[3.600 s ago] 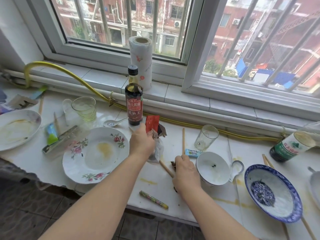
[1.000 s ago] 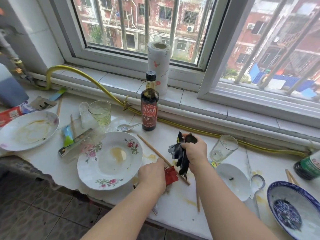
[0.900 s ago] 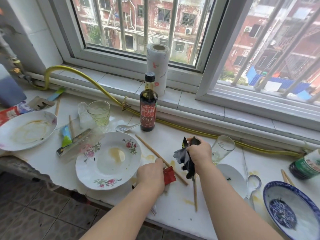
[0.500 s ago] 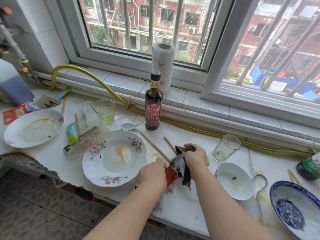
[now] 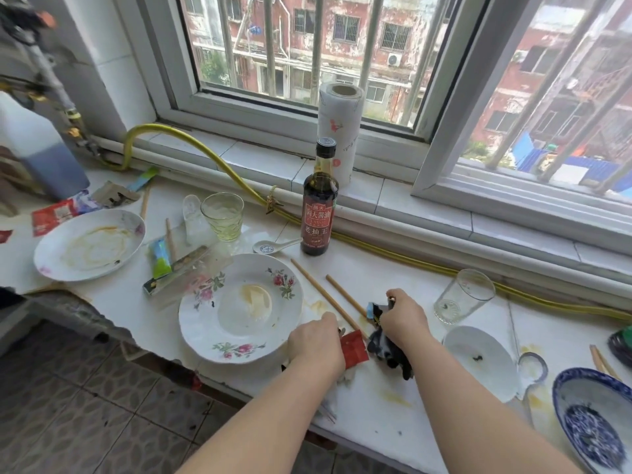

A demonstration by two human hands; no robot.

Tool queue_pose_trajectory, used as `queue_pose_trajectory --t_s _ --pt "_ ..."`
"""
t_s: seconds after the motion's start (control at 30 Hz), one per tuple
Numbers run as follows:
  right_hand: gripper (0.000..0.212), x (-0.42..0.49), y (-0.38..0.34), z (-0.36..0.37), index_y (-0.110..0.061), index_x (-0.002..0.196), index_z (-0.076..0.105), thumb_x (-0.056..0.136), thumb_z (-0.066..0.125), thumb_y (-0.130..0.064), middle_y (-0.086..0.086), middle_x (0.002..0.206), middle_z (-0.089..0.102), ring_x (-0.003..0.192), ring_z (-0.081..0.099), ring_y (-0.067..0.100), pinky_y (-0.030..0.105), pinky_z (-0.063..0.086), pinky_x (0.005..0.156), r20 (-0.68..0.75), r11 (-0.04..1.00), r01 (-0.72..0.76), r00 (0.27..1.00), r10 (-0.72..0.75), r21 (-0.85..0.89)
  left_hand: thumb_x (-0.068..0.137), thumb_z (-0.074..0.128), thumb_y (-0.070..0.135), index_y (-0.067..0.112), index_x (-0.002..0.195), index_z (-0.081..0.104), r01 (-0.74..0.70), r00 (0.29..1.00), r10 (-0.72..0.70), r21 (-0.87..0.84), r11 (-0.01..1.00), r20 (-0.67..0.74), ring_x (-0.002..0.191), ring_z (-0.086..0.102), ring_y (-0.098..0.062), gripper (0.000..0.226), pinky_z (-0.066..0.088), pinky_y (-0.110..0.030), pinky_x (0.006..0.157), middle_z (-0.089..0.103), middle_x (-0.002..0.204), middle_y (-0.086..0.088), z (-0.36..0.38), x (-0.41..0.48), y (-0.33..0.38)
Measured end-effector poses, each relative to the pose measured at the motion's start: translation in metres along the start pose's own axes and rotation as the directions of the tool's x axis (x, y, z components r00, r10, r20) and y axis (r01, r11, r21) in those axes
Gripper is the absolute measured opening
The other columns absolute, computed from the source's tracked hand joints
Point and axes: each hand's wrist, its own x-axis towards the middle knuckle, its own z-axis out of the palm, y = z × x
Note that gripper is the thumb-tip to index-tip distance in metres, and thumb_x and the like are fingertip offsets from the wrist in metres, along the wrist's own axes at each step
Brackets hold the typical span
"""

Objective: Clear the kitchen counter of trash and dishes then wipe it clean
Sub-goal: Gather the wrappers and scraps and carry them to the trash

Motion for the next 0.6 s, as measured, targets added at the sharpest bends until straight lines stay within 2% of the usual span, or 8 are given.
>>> queue_pose_trajectory --t_s 0.1,0.2,0.3,0.37,0.43,0.5,0.57,0.6 --pt "0.045 -0.001 -0.002 0.001 -0.009 0.131 0.047 0.086 0.044 0.0 0.017 0.126 0.055 0.112 0.052 0.033 0.028 0.034 0.075 -0.002 0.999 -0.011 1.0 0.011 -0.053 0.082 0.055 0.006 0.012 0.118 0.043 0.003 1.0 -0.003 -0.026 1.0 0.008 0.102 0.06 -0.026 0.038 0.04 -0.031 0.068 0.062 0.109 -0.007 0.0 -0.002 0.001" --pt "0.041 -0.001 0.0 -0.003 -0.004 0.122 0.056 0.084 0.045 0.003 0.017 0.12 0.059 0.109 0.054 0.033 0.032 0.042 0.077 -0.032 0.999 -0.019 0.999 0.02 0.025 0.083 0.053 0.01 0.014 0.12 0.044 0.042 0.999 -0.04 -0.141 0.989 0.017 0.103 0.059 -0.026 0.038 0.042 -0.031 0.072 0.061 0.111 -0.006 0.0 -0.002 -0.003" --pt "0.036 0.001 -0.001 -0.014 -0.009 0.107 0.065 0.081 0.045 0.005 0.014 0.112 0.063 0.097 0.056 0.03 0.033 0.046 0.08 -0.089 0.967 -0.05 0.993 0.074 0.249 0.08 0.062 0.024 0.02 0.125 0.044 0.113 0.994 -0.105 -0.335 0.935 0.042 0.102 0.06 -0.025 0.049 0.048 -0.032 0.078 0.062 0.112 -0.004 -0.005 0.0 -0.007" --pt "0.032 0.001 -0.004 -0.024 -0.014 0.097 0.066 0.079 0.051 0.008 0.014 0.108 0.066 0.093 0.059 0.029 0.034 0.049 0.078 -0.104 0.891 -0.054 0.988 0.113 0.452 0.074 0.068 0.026 0.021 0.122 0.047 0.145 0.989 -0.126 -0.518 0.843 0.072 0.099 0.061 -0.024 0.053 0.051 -0.034 0.082 0.063 0.111 -0.003 -0.01 0.003 -0.006" --pt "0.03 -0.003 -0.008 -0.036 -0.013 0.089 0.065 0.079 0.054 0.013 0.021 0.104 0.067 0.091 0.065 0.036 0.044 0.056 0.082 -0.054 0.755 -0.063 0.99 0.129 0.652 0.07 0.071 0.017 0.016 0.111 0.052 0.174 0.982 -0.165 -0.779 0.603 0.092 0.093 0.062 -0.025 0.046 0.053 -0.036 0.08 0.064 0.103 -0.005 -0.016 0.005 -0.004" --pt "0.027 -0.011 -0.012 -0.05 -0.002 0.097 0.063 0.082 0.05 0.016 0.033 0.096 0.066 0.076 0.068 0.041 0.049 0.058 0.067 0.062 0.584 -0.093 0.995 0.072 0.807 0.067 0.073 0.001 0.01 0.1 0.056 0.176 0.971 -0.199 -0.961 0.216 0.133 0.088 0.066 -0.028 0.038 0.055 -0.041 0.08 0.067 0.099 -0.012 -0.025 0.004 -0.004" --pt "0.023 -0.024 -0.018 -0.059 0.011 0.107 0.055 0.087 0.044 0.015 0.032 0.076 0.068 0.053 0.066 0.033 0.033 0.054 0.047 0.174 0.461 -0.146 0.984 -0.019 0.875 0.065 0.073 -0.012 0.006 0.093 0.057 0.133 0.967 -0.202 -0.982 -0.131 0.157 0.08 0.067 -0.03 0.036 0.057 -0.044 0.075 0.069 0.091 -0.016 -0.033 0.002 -0.006" --pt "0.02 -0.03 -0.021 -0.061 0.013 0.106 0.053 0.09 0.042 0.013 0.026 0.065 0.067 0.047 0.065 0.027 0.027 0.052 0.042 0.227 0.436 -0.182 0.973 -0.053 0.881 0.068 0.071 -0.016 0.004 0.09 0.057 0.109 0.967 -0.195 -0.96 -0.258 0.162 0.074 0.067 -0.03 0.034 0.057 -0.041 0.069 0.068 0.085 -0.016 -0.038 -0.003 -0.006"
